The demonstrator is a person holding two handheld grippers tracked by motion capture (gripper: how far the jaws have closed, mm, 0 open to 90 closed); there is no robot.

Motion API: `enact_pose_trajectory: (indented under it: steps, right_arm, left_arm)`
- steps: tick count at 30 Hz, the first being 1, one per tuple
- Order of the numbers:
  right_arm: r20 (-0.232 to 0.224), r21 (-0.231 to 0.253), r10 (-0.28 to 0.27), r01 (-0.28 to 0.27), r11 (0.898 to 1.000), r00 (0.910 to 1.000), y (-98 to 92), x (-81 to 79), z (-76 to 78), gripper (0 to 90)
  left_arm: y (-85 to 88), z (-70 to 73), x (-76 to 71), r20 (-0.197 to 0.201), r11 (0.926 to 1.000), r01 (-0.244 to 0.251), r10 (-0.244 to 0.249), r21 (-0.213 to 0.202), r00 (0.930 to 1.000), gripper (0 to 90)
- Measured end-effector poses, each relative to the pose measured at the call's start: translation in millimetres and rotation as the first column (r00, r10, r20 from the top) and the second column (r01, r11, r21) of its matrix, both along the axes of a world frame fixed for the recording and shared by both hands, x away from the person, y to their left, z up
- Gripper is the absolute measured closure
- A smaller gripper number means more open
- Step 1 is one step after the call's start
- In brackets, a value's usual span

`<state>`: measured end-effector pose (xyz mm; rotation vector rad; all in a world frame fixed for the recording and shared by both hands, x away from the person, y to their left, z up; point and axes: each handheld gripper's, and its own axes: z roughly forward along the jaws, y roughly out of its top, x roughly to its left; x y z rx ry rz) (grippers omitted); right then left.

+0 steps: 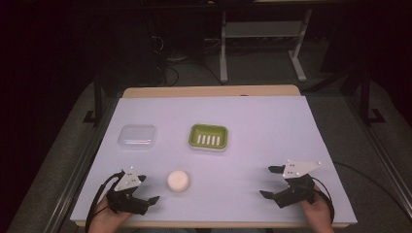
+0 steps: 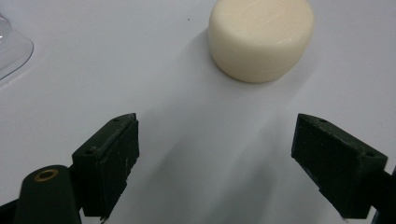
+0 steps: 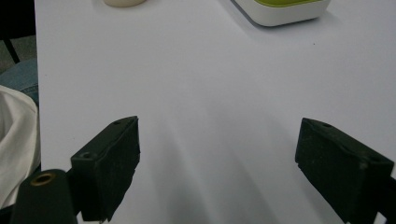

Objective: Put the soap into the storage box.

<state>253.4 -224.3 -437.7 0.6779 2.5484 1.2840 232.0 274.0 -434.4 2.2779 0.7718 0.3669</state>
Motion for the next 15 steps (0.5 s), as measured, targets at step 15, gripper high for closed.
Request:
enact_pose_trajectory:
  steps: [15]
  right_arm:
    - [-0.001,-0.002,0.003,-0.003,1.0,1.0,0.6,0.1,-0.2,13.1]
  left_arm:
    - [-4.2,0.6,0.4,0.003,0.9999,0.011,-0.011,-0.007,0.9999,14.7]
